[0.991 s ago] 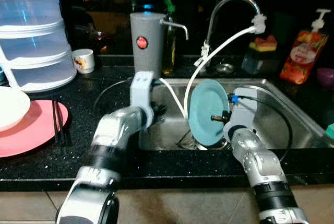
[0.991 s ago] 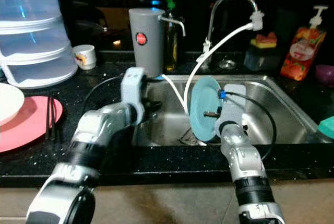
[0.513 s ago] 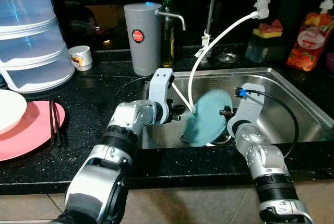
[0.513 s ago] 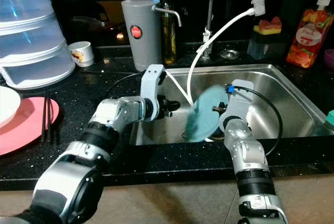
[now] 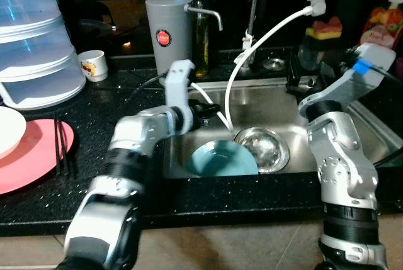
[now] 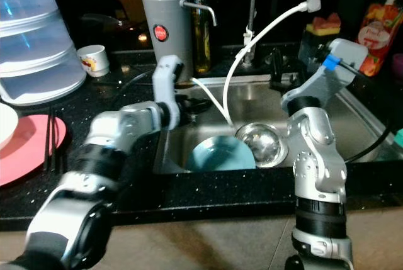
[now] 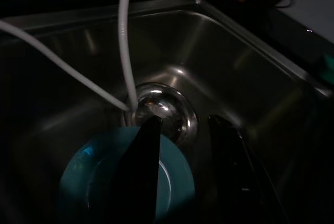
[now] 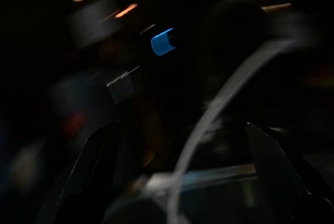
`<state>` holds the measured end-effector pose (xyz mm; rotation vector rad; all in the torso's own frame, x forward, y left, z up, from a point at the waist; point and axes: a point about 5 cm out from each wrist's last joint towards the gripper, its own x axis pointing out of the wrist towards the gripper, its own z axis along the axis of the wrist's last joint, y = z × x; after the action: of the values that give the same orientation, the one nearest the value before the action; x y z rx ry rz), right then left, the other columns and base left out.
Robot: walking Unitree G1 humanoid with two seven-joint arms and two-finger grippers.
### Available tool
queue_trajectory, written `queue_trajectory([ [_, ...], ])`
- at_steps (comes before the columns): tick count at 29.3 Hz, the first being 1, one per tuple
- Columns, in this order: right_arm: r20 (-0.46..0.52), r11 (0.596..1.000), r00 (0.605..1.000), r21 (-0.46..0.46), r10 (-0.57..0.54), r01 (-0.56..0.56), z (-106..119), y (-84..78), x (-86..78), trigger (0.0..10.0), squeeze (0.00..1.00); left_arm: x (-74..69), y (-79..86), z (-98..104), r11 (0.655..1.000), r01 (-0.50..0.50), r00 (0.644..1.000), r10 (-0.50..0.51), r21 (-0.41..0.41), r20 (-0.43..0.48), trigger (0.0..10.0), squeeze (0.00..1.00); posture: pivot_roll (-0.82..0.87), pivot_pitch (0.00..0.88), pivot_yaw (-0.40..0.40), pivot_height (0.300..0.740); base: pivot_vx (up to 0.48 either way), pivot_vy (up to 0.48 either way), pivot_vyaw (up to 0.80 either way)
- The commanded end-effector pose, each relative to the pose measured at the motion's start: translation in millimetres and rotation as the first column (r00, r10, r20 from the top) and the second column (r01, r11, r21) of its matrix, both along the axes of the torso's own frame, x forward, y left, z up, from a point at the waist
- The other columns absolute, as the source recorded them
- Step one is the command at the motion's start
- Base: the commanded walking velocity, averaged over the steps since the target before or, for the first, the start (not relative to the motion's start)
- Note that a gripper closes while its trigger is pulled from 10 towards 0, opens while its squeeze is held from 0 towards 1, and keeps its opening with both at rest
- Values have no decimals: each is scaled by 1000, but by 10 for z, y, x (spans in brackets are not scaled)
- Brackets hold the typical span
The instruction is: Kitchen organization
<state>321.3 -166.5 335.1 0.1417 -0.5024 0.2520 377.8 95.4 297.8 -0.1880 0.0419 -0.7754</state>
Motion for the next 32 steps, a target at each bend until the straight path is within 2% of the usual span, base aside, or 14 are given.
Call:
queue_trajectory([
  [1, -66, 994, 995, -75, 75, -80, -114, 136, -14, 10000, 0, -67, 26, -19, 999, 40, 999, -40, 17, 4, 10000, 0, 20, 136, 29, 740, 0, 0, 0],
  [3, -130, 974, 985, -180, 116, -138, -224, 137, -82, 10000, 0, -177, 192, -37, 996, 13, 997, -20, 87, 73, 10000, 0, 17, 142, 29, 740, 0, 0, 0],
  [7, -144, 967, 982, -205, 124, -152, -246, 128, -110, 10000, 0, -211, 241, -34, 994, -5, 995, -6, 112, 104, 10000, 0, 17, 142, 29, 740, 0, 0, 0],
  [9, -146, 956, 981, -245, 131, -164, -204, 92, -170, 10000, 0, -224, 421, 23, 968, -187, 967, 151, 168, 206, 10000, 0, 10, 153, 39, 740, 0, 0, 0],
  [10, -146, 956, 981, -245, 131, -164, -204, 92, -170, 10000, 0, -224, 421, 23, 968, -187, 967, 151, 168, 206, 10000, 0, 10, 153, 39, 740, 0, 0, 0],
  [11, -132, 955, 983, -254, 126, -157, -160, 84, -196, 10000, 0, -226, 518, 52, 942, -285, 940, 238, 179, 243, 10000, 0, 1, 150, 44, 740, 0, 0, 0],
  [12, -132, 955, 983, -254, 126, -157, -160, 84, -196, 10000, 0, -226, 518, 52, 942, -285, 940, 238, 179, 243, 10000, 0, 1, 150, 44, 740, 0, 0, 0],
  [17, -103, 974, 991, -202, 81, -101, -116, 58, -275, 10000, 0, -312, 798, 38, 837, -532, 834, 493, 125, 246, 10000, 0, 27, 105, 20, 740, 0, 0, 0],
  [18, -103, 974, 991, -202, 81, -101, -116, 58, -275, 10000, 0, -312, 798, 38, 837, -532, 834, 493, 125, 246, 10000, 0, 27, 105, 20, 740, 0, 0, 0],
  [21, -124, 986, 991, -157, 43, -62, -180, 23, -239, 10000, 0, -369, 840, -72, 759, -606, 793, 550, 238, 262, 10000, 0, 47, 102, 12, 740, 0, 0, 0],
  [24, -127, 986, 991, -154, 43, -62, -192, 34, -237, 10000, 0, -385, 855, -99, 736, -621, 783, 561, 271, 270, 10000, 0, 49, 101, 8, 740, 0, 0, 0],
  [25, -132, 986, 990, -150, 50, -70, -214, 76, -240, 10000, 0, -411, 916, -129, 692, -660, 751, 599, 292, 278, 10000, 0, 61, 97, -1, 740, 0, 0, 0],
  [26, -134, 986, 990, -150, 54, -74, -226, 98, -242, 10000, 0, -423, 948, -138, 676, -679, 734, 621, 287, 275, 10000, 0, 64, 96, -4, 740, 0, 0, 0],
  [32, -130, 982, 990, -172, 55, -77, -259, 169, -269, 10000, 0, -468, 991, -176, 653, -712, 702, 667, 258, 250, 10000, 0, 71, 80, -4, 740, 0, 0, 0],
])
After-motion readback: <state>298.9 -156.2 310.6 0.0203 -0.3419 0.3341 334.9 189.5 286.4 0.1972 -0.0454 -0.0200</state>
